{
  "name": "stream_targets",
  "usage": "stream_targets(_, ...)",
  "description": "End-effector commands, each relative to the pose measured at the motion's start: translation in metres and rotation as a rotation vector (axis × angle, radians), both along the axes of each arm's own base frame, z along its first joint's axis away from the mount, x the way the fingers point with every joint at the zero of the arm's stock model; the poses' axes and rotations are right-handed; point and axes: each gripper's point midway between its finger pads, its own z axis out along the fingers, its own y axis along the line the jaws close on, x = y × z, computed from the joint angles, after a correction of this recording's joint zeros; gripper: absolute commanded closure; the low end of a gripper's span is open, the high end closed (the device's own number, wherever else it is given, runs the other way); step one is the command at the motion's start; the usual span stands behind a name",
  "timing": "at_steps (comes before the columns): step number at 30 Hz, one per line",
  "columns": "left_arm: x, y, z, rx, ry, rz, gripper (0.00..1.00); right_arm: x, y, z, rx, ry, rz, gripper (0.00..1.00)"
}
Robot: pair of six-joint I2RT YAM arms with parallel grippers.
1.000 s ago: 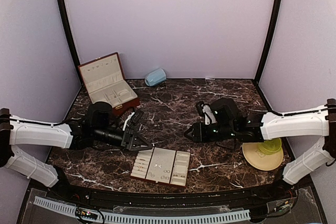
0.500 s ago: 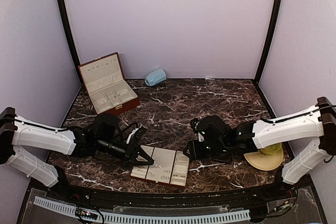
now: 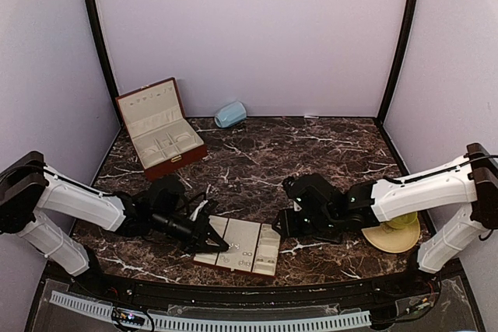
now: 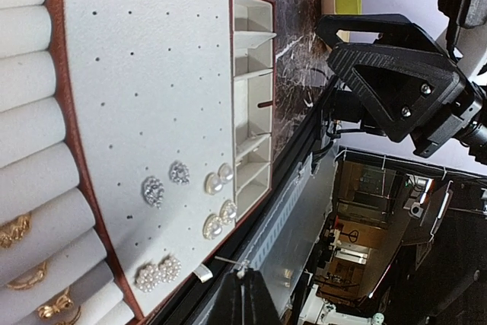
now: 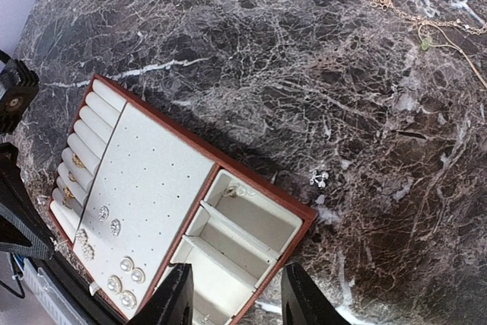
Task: Organize the mixed jewelry
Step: Insert the earring into the earring holder.
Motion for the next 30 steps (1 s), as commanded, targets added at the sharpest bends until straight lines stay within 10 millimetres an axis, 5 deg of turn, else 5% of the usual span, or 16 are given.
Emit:
stream_targets(1,0.0,-0.003,-0.005,-0.007,0.009,-0.001,1.0,0.005,0.01,0.005,0.015,-0.016,-0.011,0.59)
stream_targets(30,0.005,-0.007,-0.018,-0.002,0.045,-0.005,1.0,0.007,0.01,0.003,-0.008,-0.019,-0.016,0.59)
